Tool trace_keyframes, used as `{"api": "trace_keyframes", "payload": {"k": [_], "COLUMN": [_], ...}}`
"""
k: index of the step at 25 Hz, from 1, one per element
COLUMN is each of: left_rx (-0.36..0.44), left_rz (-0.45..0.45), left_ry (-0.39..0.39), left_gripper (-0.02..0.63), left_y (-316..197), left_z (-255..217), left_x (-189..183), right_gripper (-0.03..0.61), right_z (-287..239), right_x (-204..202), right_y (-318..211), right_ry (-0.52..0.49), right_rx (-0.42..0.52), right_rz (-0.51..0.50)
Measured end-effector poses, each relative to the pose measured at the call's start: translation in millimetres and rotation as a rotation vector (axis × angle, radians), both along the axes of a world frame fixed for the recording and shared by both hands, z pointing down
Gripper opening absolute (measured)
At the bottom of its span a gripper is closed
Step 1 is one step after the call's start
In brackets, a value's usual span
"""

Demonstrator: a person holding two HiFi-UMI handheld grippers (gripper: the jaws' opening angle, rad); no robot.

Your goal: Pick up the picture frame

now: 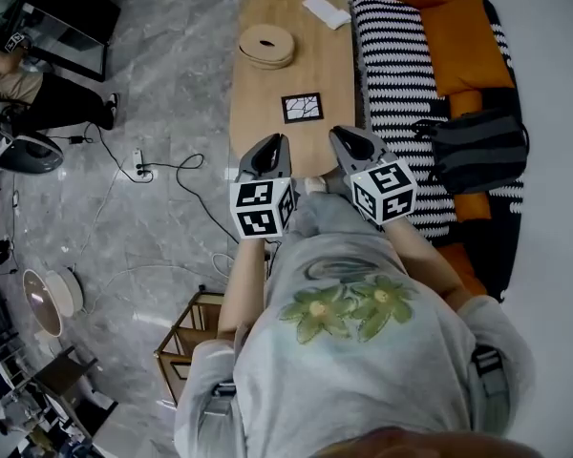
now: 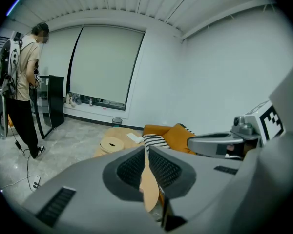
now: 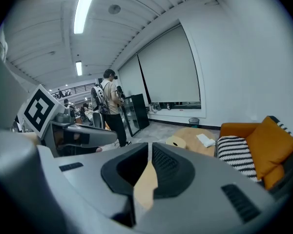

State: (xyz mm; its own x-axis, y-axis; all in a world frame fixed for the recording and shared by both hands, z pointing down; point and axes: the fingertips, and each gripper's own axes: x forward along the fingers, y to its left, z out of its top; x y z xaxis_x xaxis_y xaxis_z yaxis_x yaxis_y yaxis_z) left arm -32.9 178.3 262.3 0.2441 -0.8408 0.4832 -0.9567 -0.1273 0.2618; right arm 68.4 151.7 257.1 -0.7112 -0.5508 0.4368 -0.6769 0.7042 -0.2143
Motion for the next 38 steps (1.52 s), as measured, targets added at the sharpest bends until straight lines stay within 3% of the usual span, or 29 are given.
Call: {"api": "trace_keyframes", "payload": {"k": [7,13,22,38], "left_rx": [-0.012,-0.043,-0.081,-0.186], "left_rz": [-0.016,-0.023,-0.051,-0.018], "left_ry": [-0.018,-0.029,-0.024,-0.016], "left_gripper": [0.025,0.088,0.097,0.112], "left_y": [-33,-53,-75,-107], "left_z": [9,26,47,100], "left_x": [0,-3,-14,-21], "right_gripper": [0.061,0.083,0.089,0.092], "right_z": [13,29,49,98], "right_x": [5,7,4,-10], "right_y": [-32,-55,-83,-113], "right_ry": [0.016,0.043,0.064,0.109], "right_rx": [-0.026,-0.049,-0.076,-0.166], "right_rz": [-0.004,-0.015,-0.016,-0.017]}}
